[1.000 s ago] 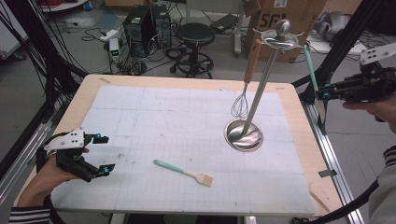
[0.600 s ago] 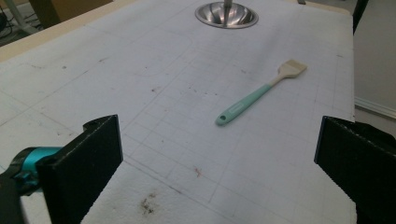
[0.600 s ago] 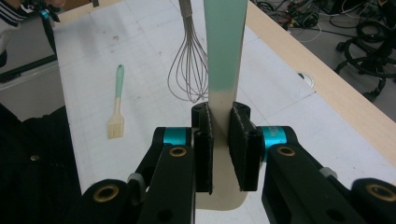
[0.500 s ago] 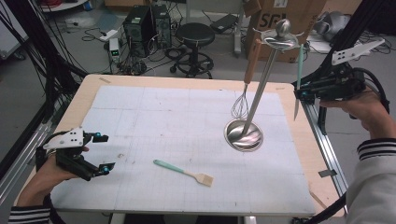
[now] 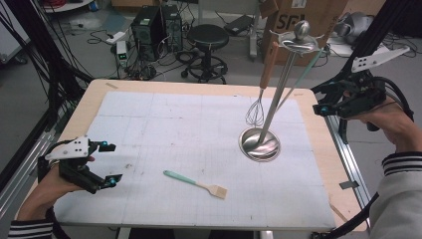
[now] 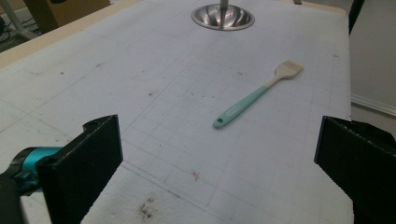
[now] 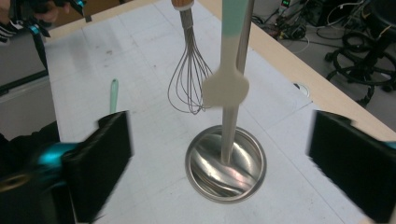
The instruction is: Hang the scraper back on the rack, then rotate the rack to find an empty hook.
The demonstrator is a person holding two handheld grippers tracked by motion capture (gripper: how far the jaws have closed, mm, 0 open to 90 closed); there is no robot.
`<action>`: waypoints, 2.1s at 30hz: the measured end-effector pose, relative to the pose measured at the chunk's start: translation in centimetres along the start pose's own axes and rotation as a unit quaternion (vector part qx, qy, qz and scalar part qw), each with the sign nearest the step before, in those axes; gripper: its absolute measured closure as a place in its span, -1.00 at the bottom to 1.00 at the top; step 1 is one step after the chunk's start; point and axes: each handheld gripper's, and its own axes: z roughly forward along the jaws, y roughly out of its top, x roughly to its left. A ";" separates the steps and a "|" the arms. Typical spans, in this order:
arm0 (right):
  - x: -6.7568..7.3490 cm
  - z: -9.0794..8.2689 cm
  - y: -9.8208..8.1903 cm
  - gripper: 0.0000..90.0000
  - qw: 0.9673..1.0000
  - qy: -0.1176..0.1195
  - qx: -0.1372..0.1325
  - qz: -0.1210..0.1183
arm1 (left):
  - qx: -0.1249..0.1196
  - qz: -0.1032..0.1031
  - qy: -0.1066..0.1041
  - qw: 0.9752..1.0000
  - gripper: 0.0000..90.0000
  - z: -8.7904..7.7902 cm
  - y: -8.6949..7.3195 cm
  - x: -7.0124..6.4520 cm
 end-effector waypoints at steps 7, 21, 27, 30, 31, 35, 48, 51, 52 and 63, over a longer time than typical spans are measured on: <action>0.5 -1.2 0.1 -1.00 1.000 -0.003 -0.005 -0.011 | 0.002 -0.001 0.000 1.000 -0.96 0.1 0.0 -0.1; 1.0 -4.2 3.2 -0.46 0.999 0.006 -0.016 -0.032 | 0.004 -0.001 -0.001 1.000 -0.96 0.2 0.0 0.0; 0.7 -5.0 4.0 0.29 1.000 0.016 -0.012 -0.018 | 0.004 0.001 -0.003 1.000 -0.96 0.2 0.0 0.0; 0.4 -5.1 4.3 0.65 1.000 0.014 -0.007 -0.008 | 0.003 0.001 -0.001 1.000 -0.96 0.1 0.0 0.0; 0.3 -5.1 4.4 0.74 1.000 0.008 -0.009 -0.008 | 0.003 -0.001 -0.002 1.000 -0.96 0.1 0.0 0.0; 0.2 -5.6 4.9 0.98 1.000 -0.008 -0.015 -0.013 | 0.003 -0.001 -0.003 1.000 -0.96 0.1 -0.1 0.0; -0.3 -6.6 7.1 0.98 0.998 -0.029 -0.047 -0.004 | 0.009 -0.009 -0.005 1.000 -0.96 0.5 -0.4 0.2; -0.3 -6.4 7.7 0.98 0.998 -0.029 -0.047 -0.009 | 0.006 -0.010 -0.006 1.000 -0.96 0.4 -0.4 0.2; -0.3 -6.3 7.9 0.98 0.998 -0.029 -0.049 -0.009 | 0.007 -0.009 -0.005 1.000 -0.96 0.4 -0.4 0.2; 1.0 -5.0 8.8 0.98 0.998 -0.007 -0.050 -0.029 | 0.002 -0.008 -0.008 1.000 -0.96 0.4 -0.3 0.2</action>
